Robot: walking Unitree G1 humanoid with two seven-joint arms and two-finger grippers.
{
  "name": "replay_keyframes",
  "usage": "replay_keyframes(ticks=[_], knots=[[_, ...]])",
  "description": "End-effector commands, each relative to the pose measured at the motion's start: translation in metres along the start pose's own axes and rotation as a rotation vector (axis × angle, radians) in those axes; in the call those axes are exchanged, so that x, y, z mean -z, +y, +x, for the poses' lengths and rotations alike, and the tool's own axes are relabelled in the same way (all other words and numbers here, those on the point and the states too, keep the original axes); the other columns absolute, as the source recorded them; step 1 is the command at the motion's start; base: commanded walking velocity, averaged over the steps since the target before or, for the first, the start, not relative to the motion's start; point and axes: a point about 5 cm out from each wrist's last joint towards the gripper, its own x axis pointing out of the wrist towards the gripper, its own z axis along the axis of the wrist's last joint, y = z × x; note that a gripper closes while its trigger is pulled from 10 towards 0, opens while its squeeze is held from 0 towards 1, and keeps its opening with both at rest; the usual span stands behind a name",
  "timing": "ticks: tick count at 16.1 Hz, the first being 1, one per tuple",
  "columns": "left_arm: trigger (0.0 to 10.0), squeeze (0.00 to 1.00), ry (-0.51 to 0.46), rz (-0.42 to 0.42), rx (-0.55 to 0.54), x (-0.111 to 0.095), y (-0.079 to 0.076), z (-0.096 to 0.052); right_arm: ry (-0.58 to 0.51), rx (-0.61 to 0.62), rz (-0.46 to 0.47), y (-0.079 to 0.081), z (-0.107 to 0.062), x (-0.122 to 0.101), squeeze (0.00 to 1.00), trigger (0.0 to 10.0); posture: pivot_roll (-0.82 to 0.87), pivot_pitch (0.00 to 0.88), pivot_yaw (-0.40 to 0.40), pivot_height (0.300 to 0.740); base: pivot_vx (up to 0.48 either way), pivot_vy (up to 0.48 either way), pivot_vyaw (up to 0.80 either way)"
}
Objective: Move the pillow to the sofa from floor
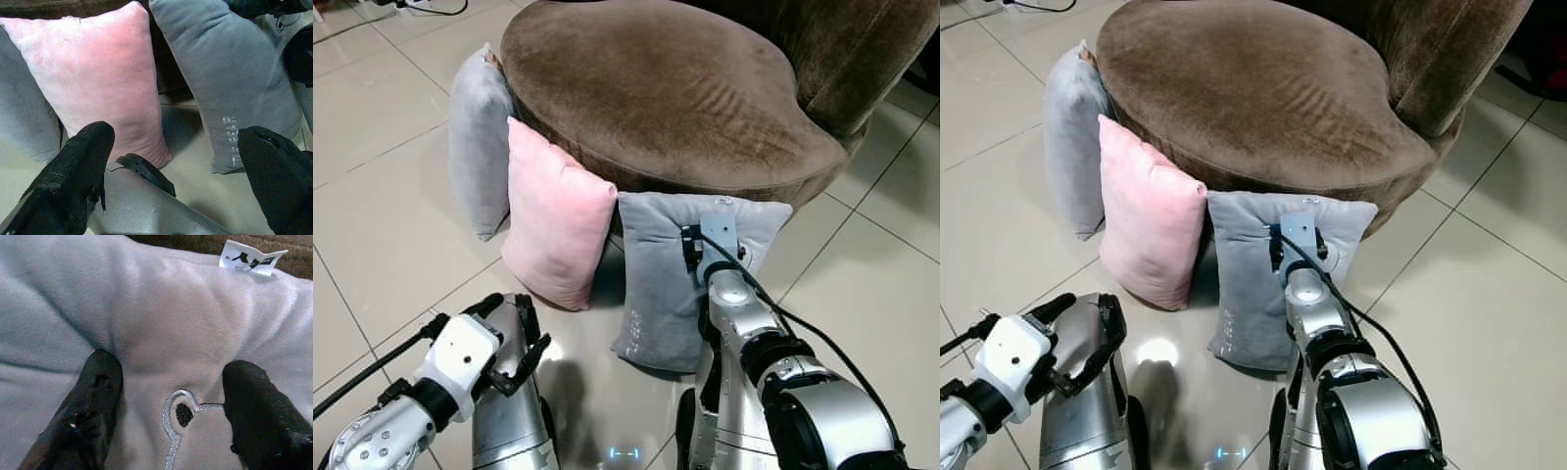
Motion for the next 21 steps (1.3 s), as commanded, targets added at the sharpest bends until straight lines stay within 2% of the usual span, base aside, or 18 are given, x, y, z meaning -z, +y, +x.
replay_keyframes(ticks=[1, 14, 16, 18, 21], knots=[[10.0, 0.0, 0.001, 0.003, 0.021, -0.002, -0.003, -0.001, 0.068, -0.009, 0.014, 0.001, -0.003, 0.015, 0.0, 0.0, 0.11, 0.252, -0.016, 0.388, 0.0, 0.0, 0.0], [10.0, 0.0, 0.007, 0.004, 0.012, -0.002, -0.003, 0.0, 0.054, -0.06, 0.013, 0.007, -0.003, 0.012, 0.0, 0.0, 0.11, 0.24, -0.026, 0.388, 0.0, 0.0, 0.0], [10.0, 0.0, 0.007, 0.004, 0.008, -0.001, -0.002, 0.002, 0.044, -0.139, 0.031, 0.013, -0.004, 0.011, 0.0, 0.0, 0.11, 0.222, -0.03, 0.388, 0.0, 0.0, 0.0], [10.0, 0.0, -0.002, 0.007, -0.016, -0.001, 0.002, 0.006, -0.003, -0.324, 0.042, 0.024, -0.008, 0.01, 0.0, 0.0, 0.1, 0.189, -0.037, 0.388, 0.0, 0.0, 0.0], [10.0, 0.0, -0.028, 0.008, -0.038, -0.004, 0.006, 0.012, -0.066, -0.537, 0.07, 0.028, -0.017, 0.011, 0.0, 0.0, 0.08, 0.127, -0.04, 0.388, 0.0, 0.0, 0.0]])
